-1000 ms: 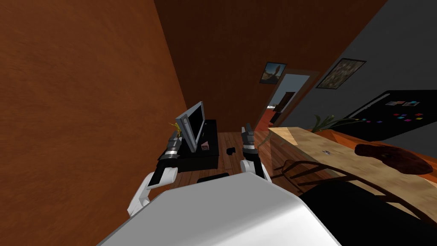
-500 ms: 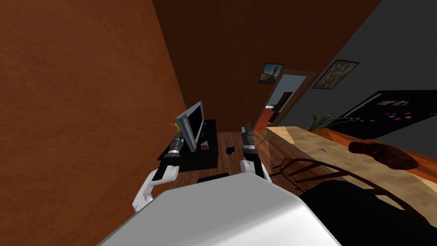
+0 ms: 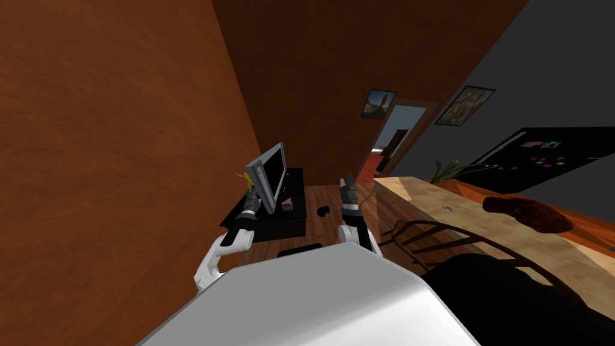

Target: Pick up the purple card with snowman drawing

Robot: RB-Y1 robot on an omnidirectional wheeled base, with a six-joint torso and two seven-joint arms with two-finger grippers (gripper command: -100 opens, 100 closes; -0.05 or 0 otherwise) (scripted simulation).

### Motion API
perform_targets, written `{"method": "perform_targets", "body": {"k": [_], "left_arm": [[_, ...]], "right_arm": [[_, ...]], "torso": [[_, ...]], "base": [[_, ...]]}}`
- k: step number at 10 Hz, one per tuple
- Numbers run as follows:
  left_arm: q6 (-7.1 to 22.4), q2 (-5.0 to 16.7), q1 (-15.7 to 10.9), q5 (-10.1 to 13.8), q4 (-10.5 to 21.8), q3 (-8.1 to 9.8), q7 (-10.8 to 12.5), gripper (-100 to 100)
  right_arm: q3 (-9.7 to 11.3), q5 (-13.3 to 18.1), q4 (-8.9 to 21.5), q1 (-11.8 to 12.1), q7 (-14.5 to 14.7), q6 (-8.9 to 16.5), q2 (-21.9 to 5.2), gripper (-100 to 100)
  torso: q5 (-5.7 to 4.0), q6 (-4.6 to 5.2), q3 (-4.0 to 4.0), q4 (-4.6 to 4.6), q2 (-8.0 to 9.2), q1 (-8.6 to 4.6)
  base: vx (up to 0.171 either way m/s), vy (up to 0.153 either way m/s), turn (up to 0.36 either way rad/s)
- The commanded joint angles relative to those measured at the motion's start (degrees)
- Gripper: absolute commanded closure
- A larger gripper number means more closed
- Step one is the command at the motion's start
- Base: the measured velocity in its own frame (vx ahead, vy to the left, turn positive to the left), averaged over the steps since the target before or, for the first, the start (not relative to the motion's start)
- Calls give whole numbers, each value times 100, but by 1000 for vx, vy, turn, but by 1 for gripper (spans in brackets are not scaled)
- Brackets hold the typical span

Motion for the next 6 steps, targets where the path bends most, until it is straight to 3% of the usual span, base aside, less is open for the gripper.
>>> {"method": "perform_targets", "body": {"k": [1,2,3,6], "left_arm": [[154,-20,-102,9,177,-11,32,-100],[406,-1,-230,66,333,-40,107,-100],[441,-1,-230,66,352,-40,107,-100],[963,42,-496,199,705,-109,255,-100]], "right_arm": [[0,0,0,0,0,0,0,0],[0,0,0,0,0,0,0,0],[0,0,0,0,0,0,0,0],[0,0,0,0,0,0,0,0]], "torso": [[0,0,0,0,0,0],[0,-1,0,0,-1,0],[0,0,-2,-1,-3,-1],[-1,-1,-3,-1,-6,-3]], "base": [[-3,-7,-19],[0,-9,-29],[1,-8,-17],[7,-14,-25]]}}
